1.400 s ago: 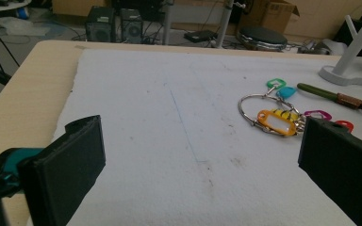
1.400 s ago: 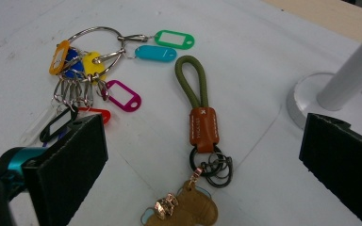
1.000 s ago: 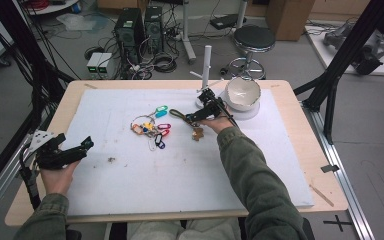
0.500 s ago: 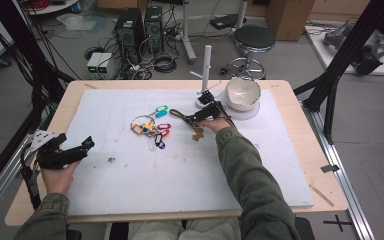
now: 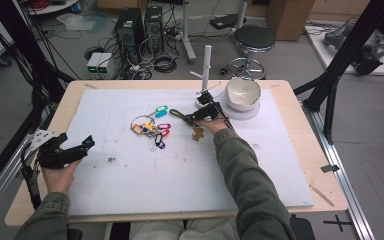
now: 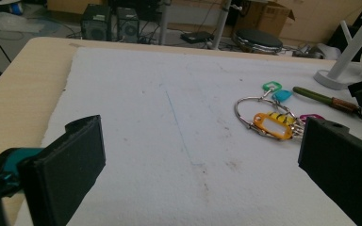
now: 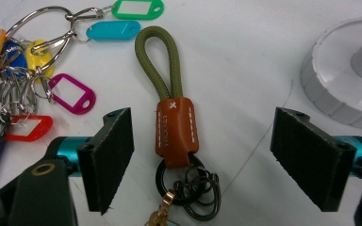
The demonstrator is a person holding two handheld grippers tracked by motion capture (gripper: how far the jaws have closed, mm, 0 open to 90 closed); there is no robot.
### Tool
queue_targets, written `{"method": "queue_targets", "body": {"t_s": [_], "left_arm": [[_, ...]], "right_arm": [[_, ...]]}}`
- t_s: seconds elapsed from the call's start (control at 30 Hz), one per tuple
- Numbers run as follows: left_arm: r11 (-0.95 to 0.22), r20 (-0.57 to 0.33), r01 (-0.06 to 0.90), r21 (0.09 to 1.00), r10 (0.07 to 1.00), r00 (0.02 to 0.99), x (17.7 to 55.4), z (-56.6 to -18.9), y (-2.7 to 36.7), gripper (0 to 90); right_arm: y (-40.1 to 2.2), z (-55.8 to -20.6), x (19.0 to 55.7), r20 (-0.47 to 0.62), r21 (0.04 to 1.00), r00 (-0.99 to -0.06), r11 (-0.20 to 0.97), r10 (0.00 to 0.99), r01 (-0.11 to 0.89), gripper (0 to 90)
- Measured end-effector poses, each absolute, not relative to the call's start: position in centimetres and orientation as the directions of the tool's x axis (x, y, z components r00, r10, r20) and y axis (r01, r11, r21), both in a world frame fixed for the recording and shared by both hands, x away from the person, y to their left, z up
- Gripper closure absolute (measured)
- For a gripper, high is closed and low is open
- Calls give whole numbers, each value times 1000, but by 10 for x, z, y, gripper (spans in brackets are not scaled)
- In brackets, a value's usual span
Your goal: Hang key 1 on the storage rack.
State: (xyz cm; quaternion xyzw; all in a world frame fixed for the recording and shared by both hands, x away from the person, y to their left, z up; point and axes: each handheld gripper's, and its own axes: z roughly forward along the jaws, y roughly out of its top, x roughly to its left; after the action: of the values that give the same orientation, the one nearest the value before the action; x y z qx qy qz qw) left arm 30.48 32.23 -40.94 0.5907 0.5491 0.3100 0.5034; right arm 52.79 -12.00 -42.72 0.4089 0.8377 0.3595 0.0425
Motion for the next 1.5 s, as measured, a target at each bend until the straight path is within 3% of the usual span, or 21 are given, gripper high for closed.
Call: {"method": "queue_targets", "body": {"t_s": [0.37, 0.47, 0.63, 1.03, 1.5], "left_arm": [[113, -191, 340, 934, 960, 205, 306, -410, 322, 17], [114, -191, 339, 934, 960, 205, 306, -410, 322, 17], [114, -192, 339, 934, 960, 204, 305, -410, 323, 17], [107, -185, 339, 935, 961, 206, 305, -410, 323, 17], [107, -185, 339, 935, 960, 209, 304, -409, 322, 17]], "right_arm": [[-112, -434, 527, 212, 642, -685, 429, 698, 635, 534], [-111, -434, 527, 233, 637, -690, 429, 685, 640, 656], [-108, -432, 526, 216, 639, -702, 445, 679, 628, 724], [-102, -424, 519, 205, 627, -697, 454, 688, 633, 759], [-120, -386, 500, 204, 685, -697, 409, 687, 603, 758]]}}
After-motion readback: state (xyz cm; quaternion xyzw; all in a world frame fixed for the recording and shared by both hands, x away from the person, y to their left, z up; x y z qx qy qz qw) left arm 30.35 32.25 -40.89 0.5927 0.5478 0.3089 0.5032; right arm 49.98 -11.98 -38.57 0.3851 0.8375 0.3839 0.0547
